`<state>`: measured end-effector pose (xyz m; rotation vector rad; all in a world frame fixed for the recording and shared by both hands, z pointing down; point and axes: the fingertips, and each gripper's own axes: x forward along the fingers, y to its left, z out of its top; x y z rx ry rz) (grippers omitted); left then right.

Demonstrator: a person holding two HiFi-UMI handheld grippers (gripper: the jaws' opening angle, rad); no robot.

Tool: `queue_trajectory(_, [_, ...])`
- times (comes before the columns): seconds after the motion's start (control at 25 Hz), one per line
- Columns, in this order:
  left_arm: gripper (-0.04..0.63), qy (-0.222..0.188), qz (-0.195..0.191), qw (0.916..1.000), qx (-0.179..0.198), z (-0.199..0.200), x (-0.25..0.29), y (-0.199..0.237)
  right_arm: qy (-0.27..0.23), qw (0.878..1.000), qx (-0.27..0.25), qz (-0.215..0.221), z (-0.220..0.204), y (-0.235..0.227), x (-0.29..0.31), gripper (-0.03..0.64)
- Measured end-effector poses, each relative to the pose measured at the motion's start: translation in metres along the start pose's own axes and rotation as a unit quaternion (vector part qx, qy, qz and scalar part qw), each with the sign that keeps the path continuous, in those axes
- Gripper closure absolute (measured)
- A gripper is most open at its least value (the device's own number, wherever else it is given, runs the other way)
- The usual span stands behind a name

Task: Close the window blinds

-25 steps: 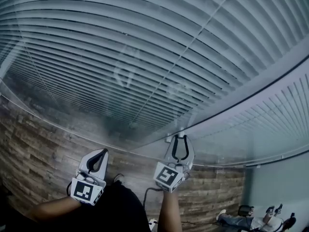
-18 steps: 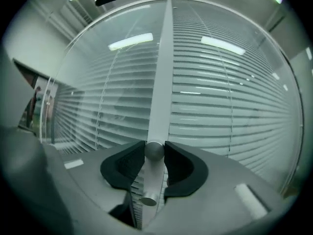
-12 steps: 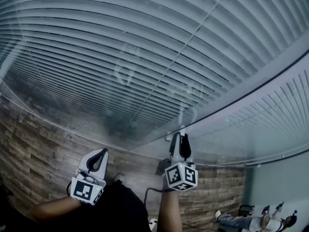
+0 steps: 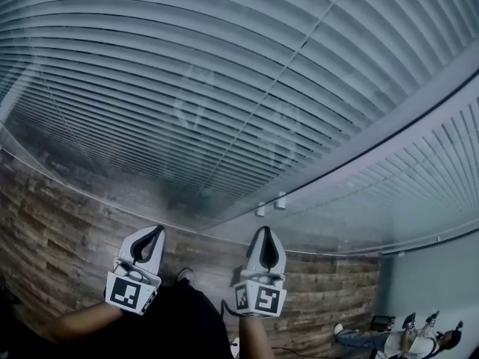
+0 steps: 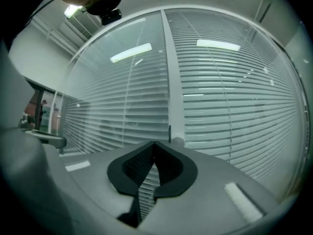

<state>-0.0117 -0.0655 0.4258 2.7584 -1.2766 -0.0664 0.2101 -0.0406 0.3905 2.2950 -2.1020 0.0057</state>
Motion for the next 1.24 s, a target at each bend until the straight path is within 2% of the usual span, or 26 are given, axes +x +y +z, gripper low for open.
queue_trajectory(0.12, [0.594, -0.007, -0.019, 0.9998, 0.001, 0.01, 0.004, -0.003, -0.001, 0.999, -0.026, 0.023, 0.0, 0.028, -0.013, 0.615])
queue_trajectory(0.28, [0.594, 0.012, -0.028, 0.9995, -0.009, 0.001, 0.002, -0.003, 0.004, 0.997, -0.06, 0.049, -0.004, 0.067, -0.028, 0.617])
queue_trajectory(0.4, [0.594, 0.013, -0.033, 0.9993, -0.012, -0.003, -0.002, -0.005, 0.018, 0.997, -0.037, 0.058, -0.012, 0.081, -0.033, 0.617])
queue_trajectory(0.56, [0.594, 0.014, -0.045, 0.9989, -0.005, -0.004, -0.007, -0.007, 0.035, 0.998, -0.013, 0.044, -0.023, 0.08, -0.04, 0.617])
queue_trajectory(1.04, [0.594, 0.006, -0.06, 0.9981, -0.01, 0.0, -0.024, -0.006, 0.025, 0.999, -0.032, 0.024, -0.015, 0.092, -0.055, 0.617])
queue_trajectory(1.24, [0.594, 0.016, -0.059, 0.998, -0.015, -0.021, -0.026, -0.01, 0.029, 0.999, -0.025, 0.02, -0.033, 0.085, -0.059, 0.617])
